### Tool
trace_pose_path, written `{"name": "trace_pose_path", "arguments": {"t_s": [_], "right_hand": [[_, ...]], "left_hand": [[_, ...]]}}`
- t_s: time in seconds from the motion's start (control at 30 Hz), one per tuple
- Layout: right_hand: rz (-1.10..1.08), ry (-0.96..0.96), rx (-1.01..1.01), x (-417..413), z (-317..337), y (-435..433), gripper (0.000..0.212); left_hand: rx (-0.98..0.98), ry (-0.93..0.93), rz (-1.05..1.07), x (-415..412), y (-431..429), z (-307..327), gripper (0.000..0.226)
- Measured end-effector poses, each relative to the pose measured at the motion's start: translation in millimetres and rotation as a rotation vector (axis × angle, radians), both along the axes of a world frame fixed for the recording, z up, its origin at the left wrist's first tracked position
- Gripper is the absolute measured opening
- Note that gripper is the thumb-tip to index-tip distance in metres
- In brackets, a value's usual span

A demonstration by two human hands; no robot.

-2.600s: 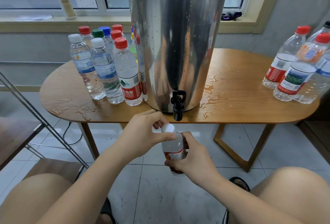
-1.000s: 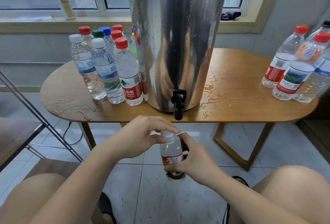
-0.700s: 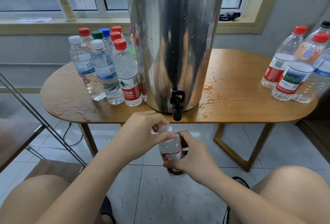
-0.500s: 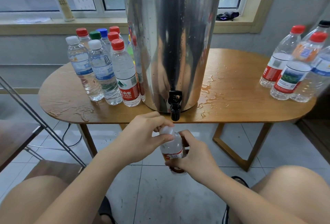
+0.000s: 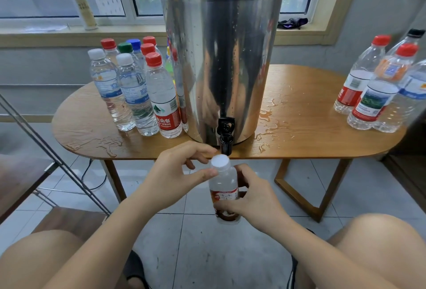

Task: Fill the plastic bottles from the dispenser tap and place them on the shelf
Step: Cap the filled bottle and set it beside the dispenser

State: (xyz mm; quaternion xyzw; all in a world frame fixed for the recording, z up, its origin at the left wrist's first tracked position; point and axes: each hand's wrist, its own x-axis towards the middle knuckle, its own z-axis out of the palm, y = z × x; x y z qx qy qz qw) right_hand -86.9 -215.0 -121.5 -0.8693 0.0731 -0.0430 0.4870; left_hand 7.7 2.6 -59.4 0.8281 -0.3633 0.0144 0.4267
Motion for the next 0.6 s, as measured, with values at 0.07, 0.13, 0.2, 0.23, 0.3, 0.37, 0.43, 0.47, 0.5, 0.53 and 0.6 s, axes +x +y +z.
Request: {"name": "trace_pose_path", "arguments": {"t_s": [0.07, 0.13, 0.2, 0.23, 0.3, 0.37, 0.43, 0.47, 0.5, 0.53, 0.6], "right_hand": [[-0.006, 0.005, 0.027, -0.4, 3.4, -1.6, 0.074], [-0.007, 0.002, 0.049, -1.4, 5.7, -4.2, 0.074], [0.001, -0.004, 0.064, -2.7, 8.0, -5.5, 0.075], [0.007, -0.008, 0.070, -3.6, 9.5, -5.7, 0.076], [0.015, -0.017, 0.077, -5.6, 11.7, -5.6, 0.077], [0.020, -0.031, 0.091, -7.1, 14.5, -5.4, 0.078], [0.025, -0.043, 0.102, -7.9, 17.4, -5.3, 0.080], [0.027, -0.047, 0.108, -8.1, 19.1, -5.0, 0.080], [0.027, -0.050, 0.113, -8.6, 20.9, -4.4, 0.079], [0.028, -0.054, 0.117, -8.8, 22.4, -3.4, 0.078], [0.025, -0.069, 0.130, -10.5, 23.9, -1.7, 0.075]], "left_hand": [[-0.015, 0.044, 0.016, 3.7, 6.8, -3.0, 0.043], [-0.008, 0.122, 0.022, 5.6, 11.8, -8.7, 0.048], [0.004, 0.202, 0.016, 4.8, 13.6, -15.7, 0.051], [0.014, 0.240, 0.004, 4.1, 13.2, -19.2, 0.053], [0.057, 0.315, -0.041, 2.6, 10.5, -26.0, 0.057], [0.147, 0.374, -0.094, 0.4, 6.6, -32.4, 0.064], [0.263, 0.381, -0.119, -3.6, 1.6, -38.8, 0.071], [0.300, 0.382, -0.126, -6.0, -1.1, -42.1, 0.074], [0.315, 0.388, -0.129, -8.6, -4.2, -45.2, 0.075], [0.311, 0.397, -0.127, -11.2, -7.2, -47.6, 0.075], [0.253, 0.424, -0.102, -16.8, -12.1, -51.2, 0.070]]}}
